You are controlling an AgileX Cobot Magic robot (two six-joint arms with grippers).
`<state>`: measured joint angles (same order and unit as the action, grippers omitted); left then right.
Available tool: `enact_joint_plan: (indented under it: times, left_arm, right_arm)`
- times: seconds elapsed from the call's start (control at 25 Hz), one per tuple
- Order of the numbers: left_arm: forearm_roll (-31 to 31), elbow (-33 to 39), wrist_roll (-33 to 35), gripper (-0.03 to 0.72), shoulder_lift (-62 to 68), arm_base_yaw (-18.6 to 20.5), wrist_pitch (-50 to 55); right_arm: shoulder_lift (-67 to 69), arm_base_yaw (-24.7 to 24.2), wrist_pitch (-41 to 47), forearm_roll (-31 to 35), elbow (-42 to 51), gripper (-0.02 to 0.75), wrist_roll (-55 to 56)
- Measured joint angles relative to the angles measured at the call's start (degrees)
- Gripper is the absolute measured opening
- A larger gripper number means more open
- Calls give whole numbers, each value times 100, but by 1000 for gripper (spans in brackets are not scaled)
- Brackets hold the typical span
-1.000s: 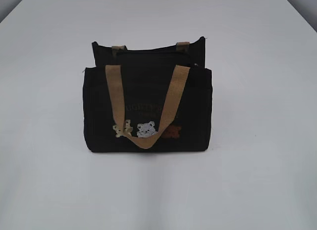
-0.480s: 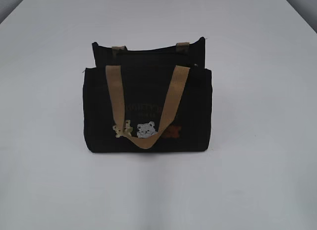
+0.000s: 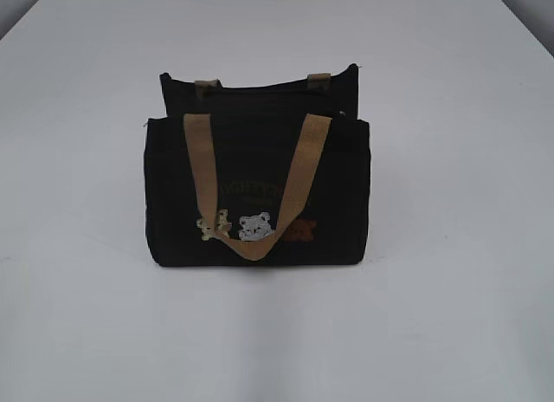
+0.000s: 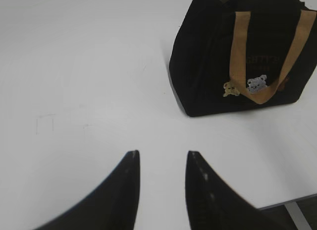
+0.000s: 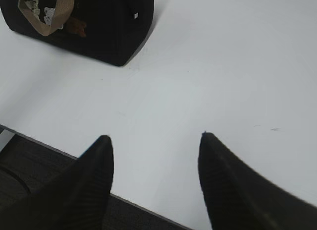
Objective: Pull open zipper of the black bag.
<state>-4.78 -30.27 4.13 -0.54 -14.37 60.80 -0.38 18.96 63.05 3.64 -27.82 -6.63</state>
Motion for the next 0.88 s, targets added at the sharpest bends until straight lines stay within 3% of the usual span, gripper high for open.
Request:
enact_joint_plan:
  times: [0.28,0.6,0.88]
  left_arm:
    - [0,0,0,239,0,16,0]
    - [0,0,12,239,0,1166,0]
    - [0,0,12,239,0,1228,0]
  right_arm:
    - [0,-67,0,6,0,431,0]
    - [0,-1812,-6,13,0,431,-2]
    - [0,-1913,-6,13,0,431,-2]
